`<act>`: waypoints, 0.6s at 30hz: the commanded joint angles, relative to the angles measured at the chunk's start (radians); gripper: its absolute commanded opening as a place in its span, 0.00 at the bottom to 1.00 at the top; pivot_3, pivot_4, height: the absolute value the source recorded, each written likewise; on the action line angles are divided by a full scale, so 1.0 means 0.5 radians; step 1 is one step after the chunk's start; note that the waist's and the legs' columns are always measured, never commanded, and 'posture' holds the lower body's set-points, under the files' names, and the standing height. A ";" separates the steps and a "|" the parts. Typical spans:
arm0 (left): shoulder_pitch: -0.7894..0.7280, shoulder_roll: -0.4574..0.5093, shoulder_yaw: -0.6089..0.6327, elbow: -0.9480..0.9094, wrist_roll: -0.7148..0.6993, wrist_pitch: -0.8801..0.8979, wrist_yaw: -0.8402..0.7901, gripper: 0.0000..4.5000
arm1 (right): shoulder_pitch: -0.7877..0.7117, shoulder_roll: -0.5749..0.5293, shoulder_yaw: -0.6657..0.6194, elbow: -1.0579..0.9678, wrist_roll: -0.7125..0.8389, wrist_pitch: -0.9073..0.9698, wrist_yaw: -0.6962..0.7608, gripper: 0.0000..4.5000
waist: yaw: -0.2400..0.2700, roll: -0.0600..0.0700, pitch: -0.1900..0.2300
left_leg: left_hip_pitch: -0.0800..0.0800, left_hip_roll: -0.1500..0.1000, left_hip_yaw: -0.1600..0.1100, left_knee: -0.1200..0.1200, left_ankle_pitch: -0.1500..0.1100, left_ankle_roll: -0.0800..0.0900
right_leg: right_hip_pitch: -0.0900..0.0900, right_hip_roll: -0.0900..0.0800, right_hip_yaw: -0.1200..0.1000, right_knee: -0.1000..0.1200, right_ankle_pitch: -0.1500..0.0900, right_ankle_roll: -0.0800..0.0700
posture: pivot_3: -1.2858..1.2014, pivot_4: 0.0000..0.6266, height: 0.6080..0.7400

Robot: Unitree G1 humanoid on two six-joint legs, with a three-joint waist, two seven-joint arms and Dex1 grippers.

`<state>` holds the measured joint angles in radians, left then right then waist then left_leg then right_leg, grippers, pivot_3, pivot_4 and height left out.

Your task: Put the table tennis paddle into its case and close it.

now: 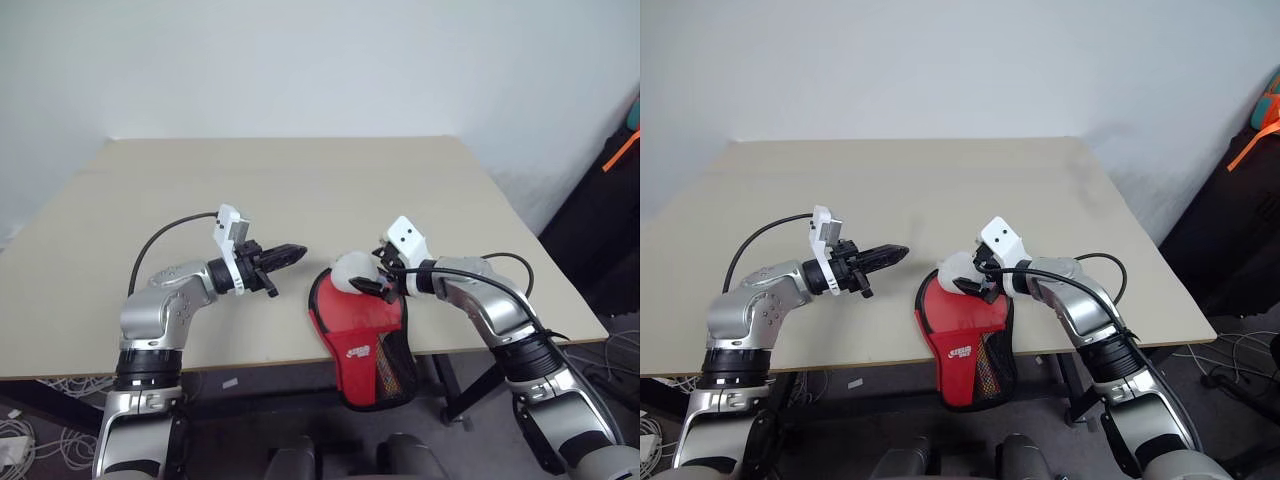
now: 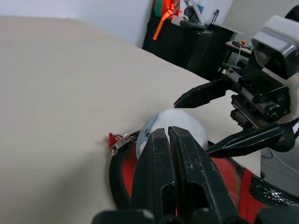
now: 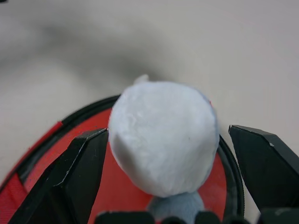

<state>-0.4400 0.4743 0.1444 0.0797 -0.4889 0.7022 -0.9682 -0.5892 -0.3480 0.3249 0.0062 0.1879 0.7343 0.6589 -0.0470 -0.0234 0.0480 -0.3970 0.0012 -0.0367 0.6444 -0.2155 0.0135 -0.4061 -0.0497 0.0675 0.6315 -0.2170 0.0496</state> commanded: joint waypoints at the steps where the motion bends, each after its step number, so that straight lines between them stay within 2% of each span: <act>1: -0.009 0.034 0.051 -0.102 -0.067 -0.007 0.035 0.00 | -0.068 0.031 0.021 0.023 -0.046 -0.106 0.025 0.99 | 0.001 0.000 0.000 | 0.000 0.000 0.000 0.000 0.000 0.000 | 0.000 0.000 0.000 0.000 0.000 0.000 | 0.52 0.00 0.99; 6: 0.004 0.046 0.040 -0.109 -0.090 -0.015 0.063 0.00 | -0.065 0.089 0.052 0.118 -0.096 -0.164 0.029 0.99 | -0.001 0.000 0.000 | 0.000 0.000 0.000 0.000 0.000 0.000 | 0.000 0.000 0.000 0.000 0.000 0.000 | 0.52 0.00 0.99; 8: 0.011 0.050 0.032 -0.114 -0.102 -0.019 0.071 0.00 | -0.069 0.114 0.048 0.158 -0.116 -0.175 0.016 0.92 | -0.008 0.000 0.000 | 0.000 0.000 0.000 0.000 0.000 0.000 | 0.000 0.000 0.000 0.000 0.000 0.000 | 0.52 0.00 0.99; 18: 0.053 0.052 -0.041 -0.161 -0.099 -0.053 0.066 0.00 | -0.077 0.164 -0.001 0.265 -0.148 -0.187 -0.010 0.20 | -0.008 0.001 0.000 | 0.001 0.000 0.000 -0.001 0.000 0.000 | 0.000 0.000 0.000 0.000 0.000 0.000 | 0.52 0.00 0.99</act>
<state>-0.4028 0.4917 0.1289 0.0491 -0.5270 0.6941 -0.9283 -0.6074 -0.2687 0.3507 0.1409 0.1161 0.6506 0.6573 -0.0508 -0.0232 0.0479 -0.3967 0.0012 -0.0367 0.6440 -0.2155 0.0134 -0.4060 -0.0496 0.0675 0.6317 -0.2170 0.0495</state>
